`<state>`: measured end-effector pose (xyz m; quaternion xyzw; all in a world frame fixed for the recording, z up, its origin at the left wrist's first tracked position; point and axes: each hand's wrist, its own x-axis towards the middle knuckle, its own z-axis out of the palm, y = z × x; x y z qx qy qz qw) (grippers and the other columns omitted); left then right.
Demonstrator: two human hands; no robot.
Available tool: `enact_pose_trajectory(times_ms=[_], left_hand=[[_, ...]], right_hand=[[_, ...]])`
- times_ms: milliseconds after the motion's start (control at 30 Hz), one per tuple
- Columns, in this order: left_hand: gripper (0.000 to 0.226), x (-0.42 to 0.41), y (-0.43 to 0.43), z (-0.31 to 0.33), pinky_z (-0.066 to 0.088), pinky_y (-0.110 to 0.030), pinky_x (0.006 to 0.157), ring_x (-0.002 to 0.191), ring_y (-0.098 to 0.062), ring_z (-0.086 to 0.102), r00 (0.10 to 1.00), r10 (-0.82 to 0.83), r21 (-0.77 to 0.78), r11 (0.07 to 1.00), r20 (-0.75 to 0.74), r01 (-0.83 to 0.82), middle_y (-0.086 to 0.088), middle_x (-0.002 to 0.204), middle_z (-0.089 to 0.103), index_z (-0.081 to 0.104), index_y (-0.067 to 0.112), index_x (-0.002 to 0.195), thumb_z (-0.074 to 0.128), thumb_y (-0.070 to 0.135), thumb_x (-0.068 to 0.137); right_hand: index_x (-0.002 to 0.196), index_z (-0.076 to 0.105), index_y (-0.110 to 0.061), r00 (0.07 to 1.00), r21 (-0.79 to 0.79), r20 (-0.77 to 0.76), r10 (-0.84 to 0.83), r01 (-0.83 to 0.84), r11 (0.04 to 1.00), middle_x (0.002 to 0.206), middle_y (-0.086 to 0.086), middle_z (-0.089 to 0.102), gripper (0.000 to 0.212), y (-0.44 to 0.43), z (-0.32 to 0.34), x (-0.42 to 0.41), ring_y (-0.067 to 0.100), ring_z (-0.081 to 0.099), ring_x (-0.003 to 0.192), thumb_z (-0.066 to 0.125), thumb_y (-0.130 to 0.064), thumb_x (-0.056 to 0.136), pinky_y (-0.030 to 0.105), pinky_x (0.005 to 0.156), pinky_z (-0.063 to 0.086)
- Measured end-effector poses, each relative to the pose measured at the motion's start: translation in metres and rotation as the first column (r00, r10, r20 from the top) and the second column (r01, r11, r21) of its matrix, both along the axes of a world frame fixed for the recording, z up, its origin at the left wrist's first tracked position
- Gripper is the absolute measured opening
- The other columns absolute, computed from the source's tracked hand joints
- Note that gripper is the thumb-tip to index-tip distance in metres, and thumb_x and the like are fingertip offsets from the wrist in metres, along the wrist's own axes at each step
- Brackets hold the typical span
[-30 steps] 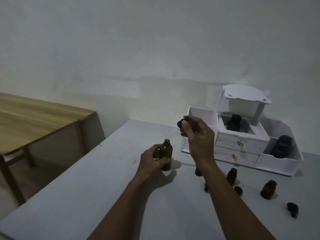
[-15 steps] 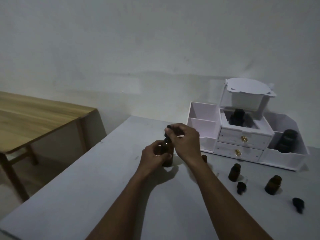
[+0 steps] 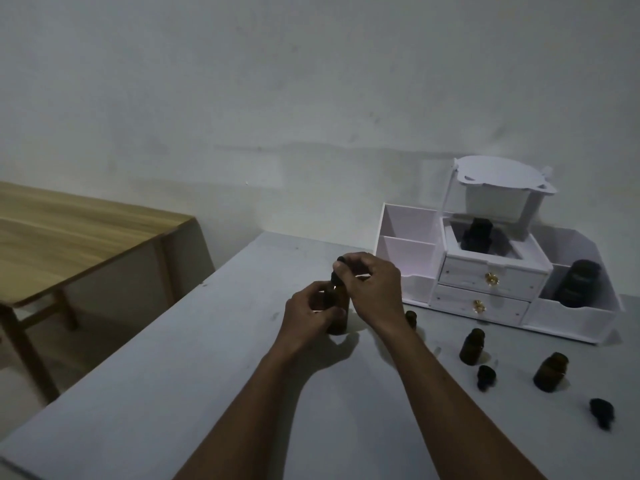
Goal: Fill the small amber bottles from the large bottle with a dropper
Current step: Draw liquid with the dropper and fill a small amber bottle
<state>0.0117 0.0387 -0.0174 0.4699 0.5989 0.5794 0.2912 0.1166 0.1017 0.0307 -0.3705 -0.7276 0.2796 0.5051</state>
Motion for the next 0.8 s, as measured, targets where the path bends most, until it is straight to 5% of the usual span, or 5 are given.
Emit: enact_pose_trajectory(times_ms=[67,333,600,800], left_hand=[[0.030,-0.002,0.002,-0.001,0.059,-0.046,0.090,0.101,-0.024,0.070,1.000,0.008,0.009,1.000,-0.012,-0.008,0.002,0.110,0.074,0.071,0.038,0.095,0.083,0.027,0.069],[0.047,0.003,0.001,-0.004,0.060,-0.045,0.090,0.105,-0.023,0.069,0.999,-0.012,-0.042,0.999,0.039,0.014,0.008,0.118,0.070,0.069,0.045,0.095,0.078,0.050,0.049],[0.031,-0.010,0.004,-0.002,0.056,-0.040,0.092,0.093,-0.016,0.069,0.999,0.002,0.022,1.000,-0.052,-0.001,-0.003,0.103,0.074,0.070,0.013,0.113,0.074,0.000,0.086],[0.036,-0.002,-0.002,-0.001,0.056,-0.031,0.084,0.103,-0.015,0.067,1.000,-0.004,-0.036,0.999,0.028,0.005,0.006,0.115,0.072,0.071,0.037,0.101,0.080,0.033,0.066]], right_hand=[[0.099,0.076,-0.015,1.000,0.012,-0.010,-0.012,0.012,1.000,0.092,-0.007,0.073,0.016,0.000,0.000,0.000,0.000,0.065,0.081,0.073,-0.025,0.088,0.005,0.070,0.046],[0.093,0.079,-0.014,0.997,0.036,-0.064,-0.042,0.044,0.998,0.086,-0.004,0.075,0.011,-0.001,0.001,-0.001,-0.003,0.065,0.075,0.075,-0.021,0.085,0.001,0.070,0.046],[0.094,0.078,-0.014,0.998,0.045,-0.051,-0.041,0.044,0.998,0.084,-0.007,0.072,0.012,-0.003,0.001,-0.002,-0.006,0.062,0.073,0.074,-0.021,0.086,0.000,0.068,0.043],[0.097,0.074,-0.017,0.993,0.048,-0.117,-0.017,0.023,0.999,0.086,-0.008,0.073,0.014,-0.006,0.011,0.003,0.001,0.068,0.079,0.072,-0.029,0.088,0.004,0.067,0.048]])
